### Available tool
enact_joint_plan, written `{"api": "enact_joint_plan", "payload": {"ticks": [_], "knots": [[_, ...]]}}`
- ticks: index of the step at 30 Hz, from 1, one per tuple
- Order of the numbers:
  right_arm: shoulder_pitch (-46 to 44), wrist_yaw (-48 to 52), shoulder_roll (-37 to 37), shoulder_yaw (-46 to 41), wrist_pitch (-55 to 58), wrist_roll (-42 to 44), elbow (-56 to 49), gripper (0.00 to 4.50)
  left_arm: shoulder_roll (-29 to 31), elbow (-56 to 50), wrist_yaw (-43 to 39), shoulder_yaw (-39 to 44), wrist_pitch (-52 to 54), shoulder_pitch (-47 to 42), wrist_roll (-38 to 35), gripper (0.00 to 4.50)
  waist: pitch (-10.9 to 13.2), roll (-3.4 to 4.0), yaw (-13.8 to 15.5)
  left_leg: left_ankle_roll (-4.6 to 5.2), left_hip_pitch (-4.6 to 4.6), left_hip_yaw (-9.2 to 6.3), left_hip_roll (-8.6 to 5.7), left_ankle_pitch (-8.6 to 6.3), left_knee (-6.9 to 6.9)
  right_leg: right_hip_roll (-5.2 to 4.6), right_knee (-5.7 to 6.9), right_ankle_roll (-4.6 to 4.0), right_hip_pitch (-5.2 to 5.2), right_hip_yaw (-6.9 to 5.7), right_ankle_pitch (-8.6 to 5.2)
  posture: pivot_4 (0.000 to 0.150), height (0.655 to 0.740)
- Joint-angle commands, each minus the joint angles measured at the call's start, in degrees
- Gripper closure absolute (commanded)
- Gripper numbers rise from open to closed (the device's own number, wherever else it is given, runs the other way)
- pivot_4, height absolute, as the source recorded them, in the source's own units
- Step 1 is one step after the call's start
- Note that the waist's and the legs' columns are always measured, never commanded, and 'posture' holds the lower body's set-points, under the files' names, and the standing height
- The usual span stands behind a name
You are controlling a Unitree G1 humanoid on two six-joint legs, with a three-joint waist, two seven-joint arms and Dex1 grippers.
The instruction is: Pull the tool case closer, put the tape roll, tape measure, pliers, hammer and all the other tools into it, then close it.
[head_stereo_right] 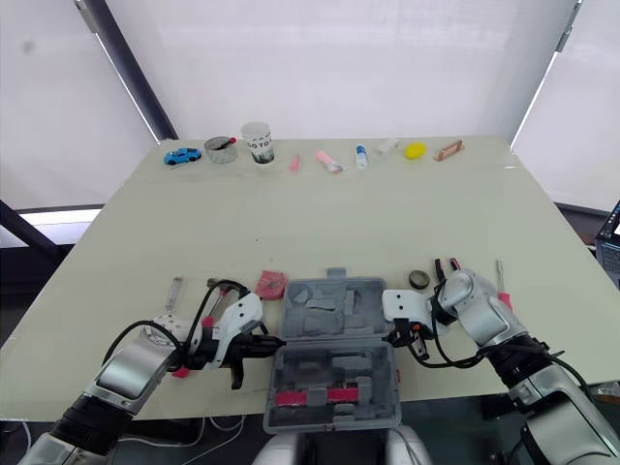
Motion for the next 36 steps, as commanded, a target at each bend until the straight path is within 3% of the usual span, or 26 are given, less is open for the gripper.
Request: {"api": "enact_joint_plan", "payload": {"ticks": [1, 36], "knots": [[1.1, 0.2, -0.6, 1.2, 0.0, 1.0, -1.4, 4.41, -0.6, -0.6, -0.9, -2.8, 0.5, 1.0, -0.1, 4.36, 0.0, 0.00, 0.1, 0.00, 0.00, 0.00, 0.00, 0.00, 0.00, 0.00, 0.00, 0.00, 0.00, 0.00, 0.00, 0.150, 0.7400], [3.2, -1.5, -4.6, 0.9, 1.0, 3.1, -3.5, 4.41, -3.2, 1.0, -1.8, -5.4, -2.6, -0.1, 1.0, 4.36, 0.0, 0.04, 1.6, 0.00, -0.01, 0.00, -0.04, 0.00, 0.04, -0.05, -0.08, 0.02, 0.08, -0.04, 0.00, 0.150, 0.7400]]}}
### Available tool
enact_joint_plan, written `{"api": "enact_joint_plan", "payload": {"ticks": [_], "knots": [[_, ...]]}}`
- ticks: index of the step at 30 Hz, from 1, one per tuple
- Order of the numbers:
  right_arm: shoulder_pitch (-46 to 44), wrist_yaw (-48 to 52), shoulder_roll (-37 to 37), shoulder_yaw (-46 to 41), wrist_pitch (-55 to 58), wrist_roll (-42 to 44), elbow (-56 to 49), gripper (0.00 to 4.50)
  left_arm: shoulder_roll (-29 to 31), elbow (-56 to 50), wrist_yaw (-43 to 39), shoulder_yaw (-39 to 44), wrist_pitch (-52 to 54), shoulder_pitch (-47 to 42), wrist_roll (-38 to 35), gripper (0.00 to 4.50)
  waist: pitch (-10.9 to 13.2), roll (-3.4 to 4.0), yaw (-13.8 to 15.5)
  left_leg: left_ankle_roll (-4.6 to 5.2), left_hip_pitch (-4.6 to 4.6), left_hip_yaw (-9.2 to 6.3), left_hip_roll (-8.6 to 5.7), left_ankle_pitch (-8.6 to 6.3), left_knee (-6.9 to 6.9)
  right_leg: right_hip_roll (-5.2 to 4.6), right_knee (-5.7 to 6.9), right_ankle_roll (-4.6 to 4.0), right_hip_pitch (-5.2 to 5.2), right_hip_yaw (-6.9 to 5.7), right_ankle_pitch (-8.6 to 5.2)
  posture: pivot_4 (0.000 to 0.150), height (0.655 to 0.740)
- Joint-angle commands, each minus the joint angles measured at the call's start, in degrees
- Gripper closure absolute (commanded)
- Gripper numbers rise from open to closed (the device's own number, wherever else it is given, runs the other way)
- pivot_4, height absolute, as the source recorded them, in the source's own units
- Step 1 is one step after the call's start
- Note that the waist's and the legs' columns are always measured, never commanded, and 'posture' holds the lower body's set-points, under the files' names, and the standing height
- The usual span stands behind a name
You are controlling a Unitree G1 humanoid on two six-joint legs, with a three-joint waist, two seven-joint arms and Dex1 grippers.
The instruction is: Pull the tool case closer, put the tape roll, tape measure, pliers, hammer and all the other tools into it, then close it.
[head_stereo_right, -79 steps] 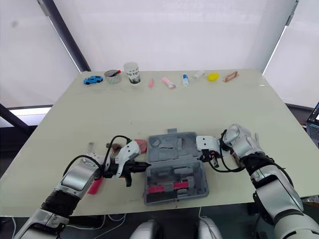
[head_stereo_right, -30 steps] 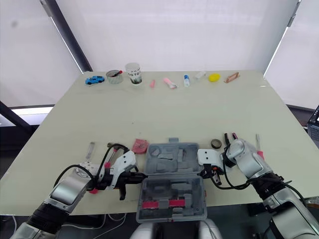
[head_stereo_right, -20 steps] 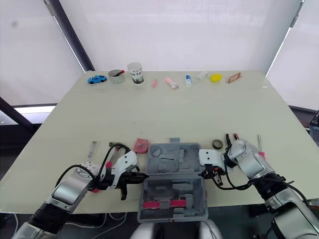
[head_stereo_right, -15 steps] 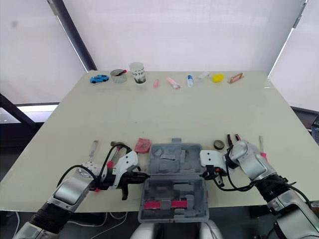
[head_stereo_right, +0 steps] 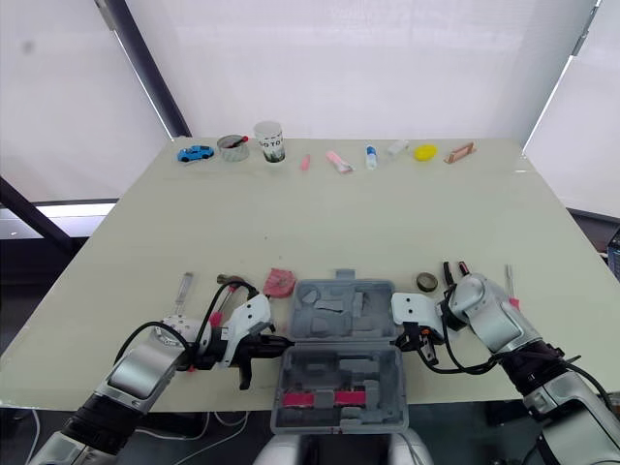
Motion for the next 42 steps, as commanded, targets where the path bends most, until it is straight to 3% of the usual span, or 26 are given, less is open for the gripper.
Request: {"api": "enact_joint_plan", "payload": {"ticks": [1, 30, 35, 42], "knots": [[0.8, 0.0, -0.8, 0.6, -0.2, 0.3, -1.0, 4.41, -1.2, 0.1, -1.7, -4.0, 0.0, 0.7, 0.1, 4.36, 0.0, 0.00, 0.0, 0.00, 0.00, 0.00, 0.00, 0.00, 0.00, 0.00, 0.00, 0.00, 0.00, 0.00, 0.00, 0.150, 0.7400], [2.0, -2.3, -0.5, 0.8, 0.1, 0.9, -1.6, 4.41, 0.3, -0.2, -1.7, -2.7, 0.4, 2.6, 0.1, 4.36, -0.1, -0.02, -0.2, 0.00, 0.03, -0.04, 0.01, 0.00, 0.00, 0.02, 0.01, -0.01, 0.01, -0.02, -0.01, 0.150, 0.7400], [2.0, -5.1, -0.9, -1.0, -1.5, 0.8, -0.5, 4.41, 0.9, 1.0, -0.5, -0.1, -3.5, 4.0, 0.2, 4.36, -0.1, -0.05, -0.5, 0.00, 0.11, -0.02, 0.03, 0.00, 0.00, 0.04, 0.01, -0.02, 0.05, 0.00, -0.01, 0.150, 0.7400], [5.5, -7.4, -4.3, -10.6, 0.0, 8.2, 0.9, 4.41, 0.3, -1.3, 0.6, 9.5, -12.1, 12.2, -6.2, 4.36, 0.0, -0.02, 0.0, 0.00, 0.04, 0.03, 0.06, 0.00, 0.00, -0.02, -0.01, -0.03, 0.01, 0.03, -0.01, 0.150, 0.7400]]}}
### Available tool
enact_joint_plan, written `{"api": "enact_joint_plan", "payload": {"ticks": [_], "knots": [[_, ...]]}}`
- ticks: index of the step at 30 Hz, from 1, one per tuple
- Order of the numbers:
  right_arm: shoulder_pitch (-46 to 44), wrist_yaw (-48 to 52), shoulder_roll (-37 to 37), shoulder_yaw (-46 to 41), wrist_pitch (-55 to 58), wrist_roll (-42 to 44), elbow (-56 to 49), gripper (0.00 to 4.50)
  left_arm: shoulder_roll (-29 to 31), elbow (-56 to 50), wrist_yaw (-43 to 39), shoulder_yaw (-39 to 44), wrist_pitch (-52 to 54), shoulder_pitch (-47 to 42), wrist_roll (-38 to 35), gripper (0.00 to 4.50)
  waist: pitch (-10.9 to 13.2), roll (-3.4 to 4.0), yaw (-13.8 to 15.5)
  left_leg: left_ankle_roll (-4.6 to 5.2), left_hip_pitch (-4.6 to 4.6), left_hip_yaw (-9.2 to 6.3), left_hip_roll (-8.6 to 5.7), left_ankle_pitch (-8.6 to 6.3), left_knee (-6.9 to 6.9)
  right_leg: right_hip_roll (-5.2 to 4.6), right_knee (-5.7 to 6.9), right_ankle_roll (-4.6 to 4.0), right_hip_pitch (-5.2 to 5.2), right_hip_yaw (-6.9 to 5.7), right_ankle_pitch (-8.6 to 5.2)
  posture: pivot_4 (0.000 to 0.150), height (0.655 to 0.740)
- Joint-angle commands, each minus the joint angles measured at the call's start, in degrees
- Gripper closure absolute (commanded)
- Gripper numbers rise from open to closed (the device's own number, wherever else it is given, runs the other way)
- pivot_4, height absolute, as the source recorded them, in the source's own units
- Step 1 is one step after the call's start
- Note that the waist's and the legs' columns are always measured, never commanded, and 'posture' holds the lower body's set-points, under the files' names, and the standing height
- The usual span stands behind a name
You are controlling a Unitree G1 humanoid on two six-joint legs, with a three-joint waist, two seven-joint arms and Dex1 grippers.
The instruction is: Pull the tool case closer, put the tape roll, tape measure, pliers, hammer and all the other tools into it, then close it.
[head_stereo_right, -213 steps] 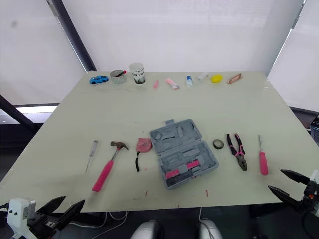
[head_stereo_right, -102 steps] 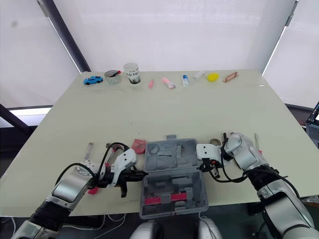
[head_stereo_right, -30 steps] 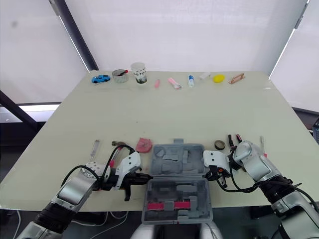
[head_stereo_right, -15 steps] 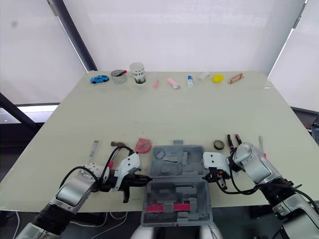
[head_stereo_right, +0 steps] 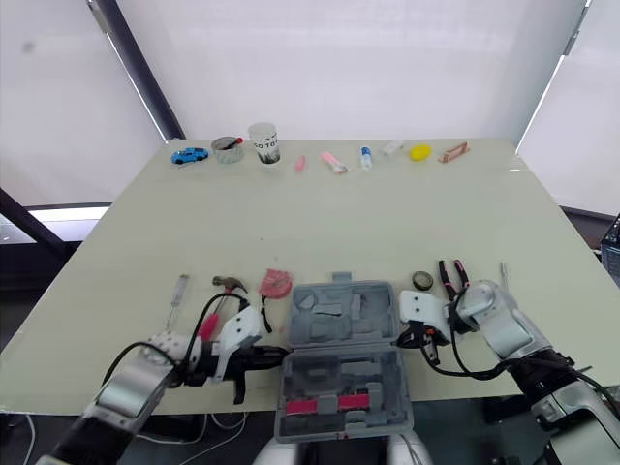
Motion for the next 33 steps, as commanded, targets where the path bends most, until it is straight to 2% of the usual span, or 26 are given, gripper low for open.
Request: {"api": "enact_joint_plan", "payload": {"ticks": [1, 10, 11, 14, 18, 19, 20, 26, 33], "knots": [[2.1, -1.1, -1.9, -6.1, -0.6, 4.4, -0.4, 4.41, 0.4, -1.6, 0.6, 4.3, -2.9, 3.2, -2.6, 4.36, 0.0, -0.01, 0.2, 0.00, -0.03, -0.01, -0.02, 0.00, 0.00, -0.02, -0.01, 0.01, -0.01, -0.03, 0.00, 0.150, 0.7400], [18.4, -1.9, -4.9, -21.6, -9.1, 16.0, 0.5, 4.41, 0.0, -3.6, -0.2, 18.9, -8.1, 17.4, -12.4, 4.36, 0.0, 0.02, -0.1, 0.01, -0.08, -0.01, 0.01, -0.01, -0.05, -0.02, -0.07, 0.00, -0.05, -0.03, -0.01, 0.150, 0.7400], [21.9, -2.4, -5.4, -25.5, -10.2, 18.0, 0.4, 4.18, -0.3, -3.7, -0.2, 22.5, -8.6, 20.3, -14.3, 4.15, 0.0, 0.02, -0.1, 0.01, -0.04, 0.01, 0.01, -0.01, -0.04, -0.02, -0.06, -0.01, -0.04, -0.02, -0.01, 0.150, 0.7400], [30.1, -1.6, -7.0, -33.4, -11.9, 22.2, 0.0, 3.01, -1.3, -2.9, 0.1, 29.9, -10.2, 26.1, -17.5, 3.05, 0.0, -0.01, 0.0, 0.00, 0.02, 0.03, 0.04, -0.01, -0.04, -0.03, -0.08, -0.20, 0.01, -0.02, -0.14, 0.150, 0.7400], [36.2, -2.2, -8.5, -39.3, -13.3, 24.1, 0.9, 0.98, -2.6, 0.7, -0.6, 34.5, -12.5, 30.9, -18.2, 1.00, 0.0, -0.02, -0.1, 0.01, 0.03, 0.07, 0.03, -0.02, -0.05, -0.03, -0.15, 0.01, 0.01, 0.00, -0.29, 0.150, 0.7400], [36.9, -2.4, -8.7, -40.0, -13.7, 24.0, 1.1, 0.36, -2.8, 1.3, -0.8, 35.0, -13.0, 31.5, -18.2, 0.43, 0.0, -0.02, -0.1, 0.01, 0.06, 0.09, 0.04, -0.02, -0.02, -0.03, -0.14, 0.02, 0.01, 0.02, -0.29, 0.150, 0.7400], [37.7, -2.4, -9.1, -40.7, -13.8, 24.1, 1.6, 0.02, -3.1, 2.1, -0.9, 35.7, -13.6, 32.1, -18.1, 0.05, 0.0, -0.03, -0.2, 0.00, 0.13, 0.15, 0.05, -0.02, -0.01, -0.03, -0.12, 0.03, 0.02, 0.07, -0.29, 0.150, 0.7400], [38.9, -2.6, -9.5, -42.9, -12.4, 25.6, 1.4, 0.02, -4.2, 6.3, 0.2, 38.5, -17.0, 33.5, -17.8, 0.05, 0.0, -0.05, -0.2, 0.00, 0.13, 0.19, 0.07, -0.02, -0.03, -0.01, -0.13, 0.03, 0.00, 0.11, -0.30, 0.150, 0.7400], [31.0, -5.1, -8.9, -38.5, -6.4, 27.3, -7.9, 0.02, -5.0, 3.7, 1.8, 37.9, -18.6, 29.1, -18.9, 0.05, 0.0, -0.06, -0.1, 0.00, 0.12, 0.18, 0.09, -0.02, -0.02, -0.01, -0.10, 0.04, -0.01, 0.14, -0.30, 0.150, 0.7400]]}}
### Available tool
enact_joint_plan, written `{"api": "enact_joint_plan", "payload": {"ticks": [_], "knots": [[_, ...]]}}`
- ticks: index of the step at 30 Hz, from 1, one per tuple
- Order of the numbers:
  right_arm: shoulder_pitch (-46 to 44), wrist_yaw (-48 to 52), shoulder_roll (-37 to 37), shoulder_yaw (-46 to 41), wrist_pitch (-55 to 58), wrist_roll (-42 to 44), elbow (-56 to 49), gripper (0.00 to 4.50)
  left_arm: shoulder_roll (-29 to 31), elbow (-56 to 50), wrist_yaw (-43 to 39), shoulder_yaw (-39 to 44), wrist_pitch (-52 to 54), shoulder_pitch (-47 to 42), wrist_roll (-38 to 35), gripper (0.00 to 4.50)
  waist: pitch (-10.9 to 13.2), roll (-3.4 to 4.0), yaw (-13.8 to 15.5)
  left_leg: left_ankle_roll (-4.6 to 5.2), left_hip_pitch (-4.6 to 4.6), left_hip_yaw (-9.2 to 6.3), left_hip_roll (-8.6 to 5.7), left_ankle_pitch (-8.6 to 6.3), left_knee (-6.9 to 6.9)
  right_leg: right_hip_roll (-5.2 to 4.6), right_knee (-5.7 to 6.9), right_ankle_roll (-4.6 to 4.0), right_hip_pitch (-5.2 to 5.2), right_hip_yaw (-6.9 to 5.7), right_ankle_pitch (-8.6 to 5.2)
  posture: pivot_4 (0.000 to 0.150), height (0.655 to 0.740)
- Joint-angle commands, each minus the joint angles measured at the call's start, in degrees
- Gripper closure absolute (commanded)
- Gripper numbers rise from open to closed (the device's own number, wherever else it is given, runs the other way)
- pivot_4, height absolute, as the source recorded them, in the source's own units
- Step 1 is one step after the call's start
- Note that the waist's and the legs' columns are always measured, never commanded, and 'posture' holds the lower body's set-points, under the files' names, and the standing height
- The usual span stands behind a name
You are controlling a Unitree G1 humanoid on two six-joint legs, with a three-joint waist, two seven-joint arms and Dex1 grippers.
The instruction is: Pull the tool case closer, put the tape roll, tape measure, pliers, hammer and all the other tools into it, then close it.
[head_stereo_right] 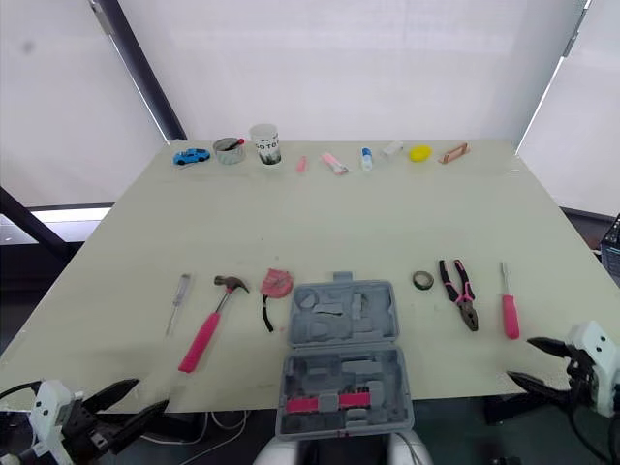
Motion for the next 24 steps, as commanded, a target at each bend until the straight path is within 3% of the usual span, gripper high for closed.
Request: {"api": "enact_joint_plan", "payload": {"ticks": [1, 8, 17, 20, 24], "knots": [[-3.0, -0.8, -0.9, 1.9, 2.8, 1.1, -5.4, 0.02, 0.2, -3.4, 0.8, 1.0, 0.0, -1.3, -1.8, 0.05, 0.0, -0.01, 0.1, 0.00, -0.01, -0.01, 0.00, 0.00, 0.00, 0.01, 0.00, -0.01, 0.00, -0.02, 0.00, 0.150, 0.7400], [-23.3, -4.3, -1.9, 18.5, 10.5, -9.0, -8.4, 0.02, 0.6, -14.1, -4.4, -2.6, 1.6, -5.6, -7.6, 0.05, 0.0, -0.02, -0.1, 0.00, -0.08, -0.02, -0.02, 0.01, 0.01, 0.02, 0.00, -0.24, -0.03, -0.02, 0.16, 0.150, 0.7400], [-48.5, -3.7, 3.4, 38.7, 17.5, -24.6, 3.8, 0.02, 2.1, -24.8, -4.5, -5.8, 8.4, -9.7, -14.2, 0.05, 0.1, 0.01, 0.0, 0.00, -0.30, -0.07, -0.04, 0.01, -0.03, 0.02, -0.02, -0.26, -0.20, -0.08, 0.17, 0.150, 0.7400], [-54.5, -2.4, 6.2, 43.6, 16.7, -28.8, 11.1, 0.85, 2.1, -27.2, -2.7, -7.0, 10.2, -12.2, -14.7, 0.00, 0.1, 0.03, 0.0, 0.00, -0.30, -0.08, -0.04, 0.01, -0.01, 0.03, 0.01, -0.27, -0.21, -0.09, 0.17, 0.150, 0.7400], [-58.3, -1.7, 8.3, 46.7, 15.6, -32.1, 17.7, 2.65, 1.8, -29.6, -0.3, -7.8, 12.0, -13.6, -14.9, 0.00, 0.1, 0.02, 0.2, 0.00, -0.34, -0.10, -0.07, 0.01, -0.02, 0.01, -0.01, -0.07, -0.21, -0.10, 0.29, 0.150, 0.7400]]}}
